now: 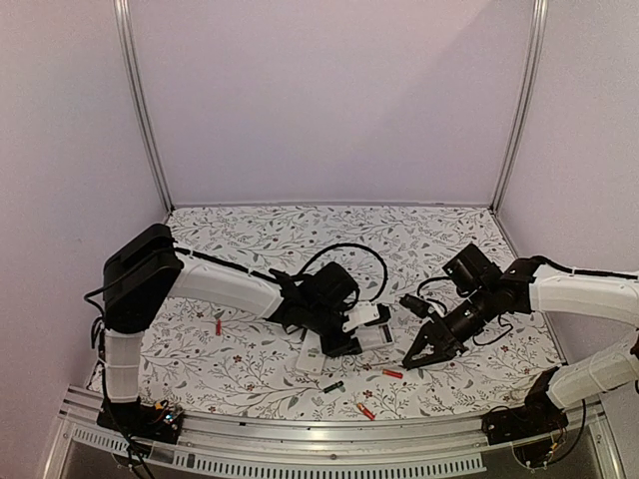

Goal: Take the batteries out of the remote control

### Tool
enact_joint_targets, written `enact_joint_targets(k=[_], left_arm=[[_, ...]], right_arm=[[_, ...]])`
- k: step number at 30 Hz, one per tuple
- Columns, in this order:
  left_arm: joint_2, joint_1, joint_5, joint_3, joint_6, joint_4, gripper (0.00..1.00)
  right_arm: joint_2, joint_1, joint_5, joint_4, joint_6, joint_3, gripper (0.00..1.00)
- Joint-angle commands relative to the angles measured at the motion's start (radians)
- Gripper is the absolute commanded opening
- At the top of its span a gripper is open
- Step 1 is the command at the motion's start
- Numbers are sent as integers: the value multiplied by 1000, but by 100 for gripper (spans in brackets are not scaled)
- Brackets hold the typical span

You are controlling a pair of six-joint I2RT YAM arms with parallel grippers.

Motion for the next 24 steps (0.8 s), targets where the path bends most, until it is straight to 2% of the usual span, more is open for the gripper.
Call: enact_joint_targets(k=[1,7,11,16,24], left_arm=[[42,14,-53,-7,0,-32,27],[24,16,-26,-24,-40,-35,28],[-8,19,25,-53,-66,-37,33],[-12,10,50,-40,-70,-47,35],[7,-7,13,-25,-52,-67,33]], right_arm=[[-21,-1,78,-76,-25,50,0],[-51,-24,330,-176,-19,97,0],[-86,-33,517,-240,-6,136,0],[-97,-34,548,-218,-9,167,0],[7,-11,607,-230,-6,207,0]])
